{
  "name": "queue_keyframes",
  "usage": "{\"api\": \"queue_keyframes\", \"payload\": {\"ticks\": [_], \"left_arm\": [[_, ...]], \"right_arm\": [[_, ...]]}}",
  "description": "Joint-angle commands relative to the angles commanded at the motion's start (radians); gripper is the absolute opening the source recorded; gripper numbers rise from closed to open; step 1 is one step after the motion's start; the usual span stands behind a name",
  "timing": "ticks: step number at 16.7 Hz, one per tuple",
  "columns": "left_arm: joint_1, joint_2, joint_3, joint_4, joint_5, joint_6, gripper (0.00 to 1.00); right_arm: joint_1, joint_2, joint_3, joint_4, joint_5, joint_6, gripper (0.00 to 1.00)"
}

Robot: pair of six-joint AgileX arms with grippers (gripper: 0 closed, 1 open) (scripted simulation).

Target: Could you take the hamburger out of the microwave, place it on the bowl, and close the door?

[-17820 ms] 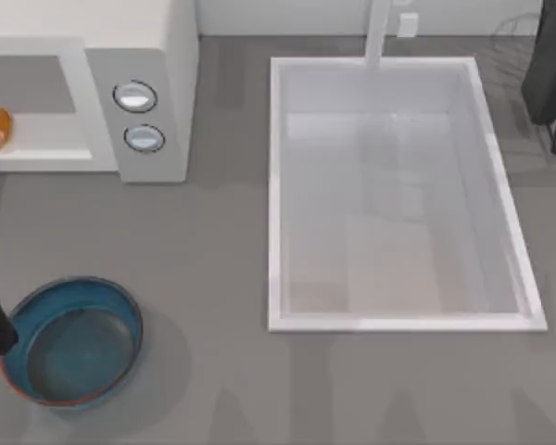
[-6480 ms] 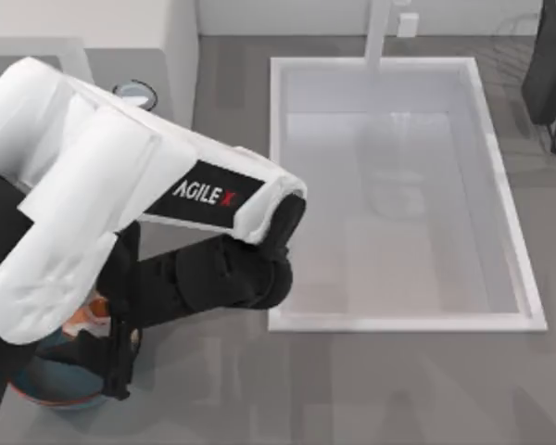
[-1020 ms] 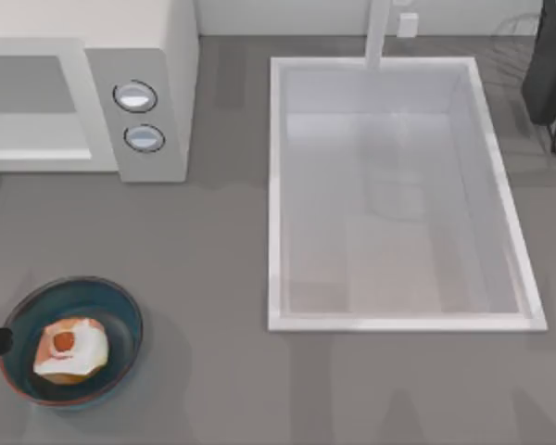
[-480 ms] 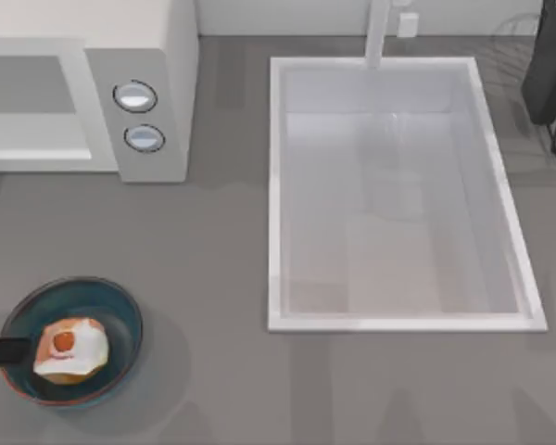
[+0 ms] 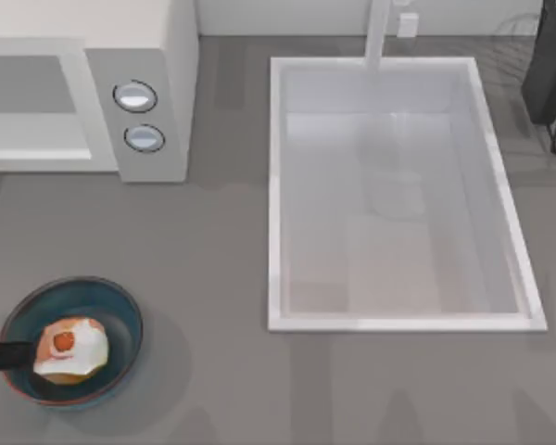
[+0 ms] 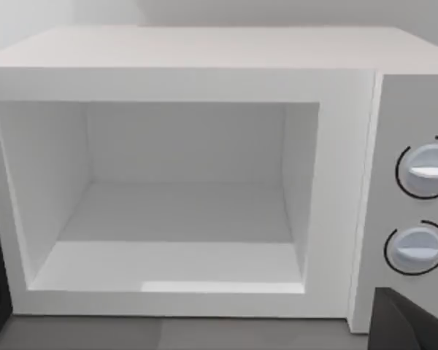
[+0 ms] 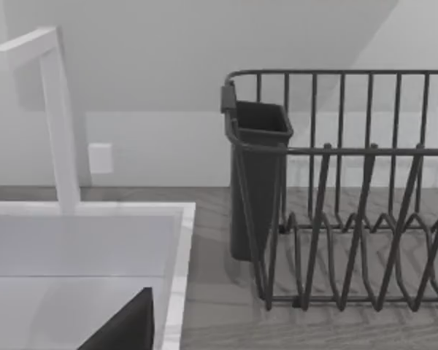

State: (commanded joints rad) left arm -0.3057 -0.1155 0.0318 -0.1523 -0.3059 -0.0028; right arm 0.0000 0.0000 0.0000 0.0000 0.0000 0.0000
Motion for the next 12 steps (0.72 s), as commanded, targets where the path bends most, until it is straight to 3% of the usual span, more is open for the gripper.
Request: {"api": "queue_keyframes", "payload": {"ticks": [4, 10, 12], "left_arm": [[0.094, 0.001, -0.011, 0.012, 0.094, 0.0, 0.0], [0.374, 0.027, -0.042, 0.069, 0.374, 0.002, 0.0], [0.427, 0.036, -0.049, 0.085, 0.427, 0.002, 0.0]], "right_arm": [[0.0, 0.0, 0.0, 0.0, 0.0, 0.0, 1.0], [0.0, 0.0, 0.0, 0.0, 0.0, 0.0, 1.0], [0.0, 0.0, 0.0, 0.0, 0.0, 0.0, 1.0]]}}
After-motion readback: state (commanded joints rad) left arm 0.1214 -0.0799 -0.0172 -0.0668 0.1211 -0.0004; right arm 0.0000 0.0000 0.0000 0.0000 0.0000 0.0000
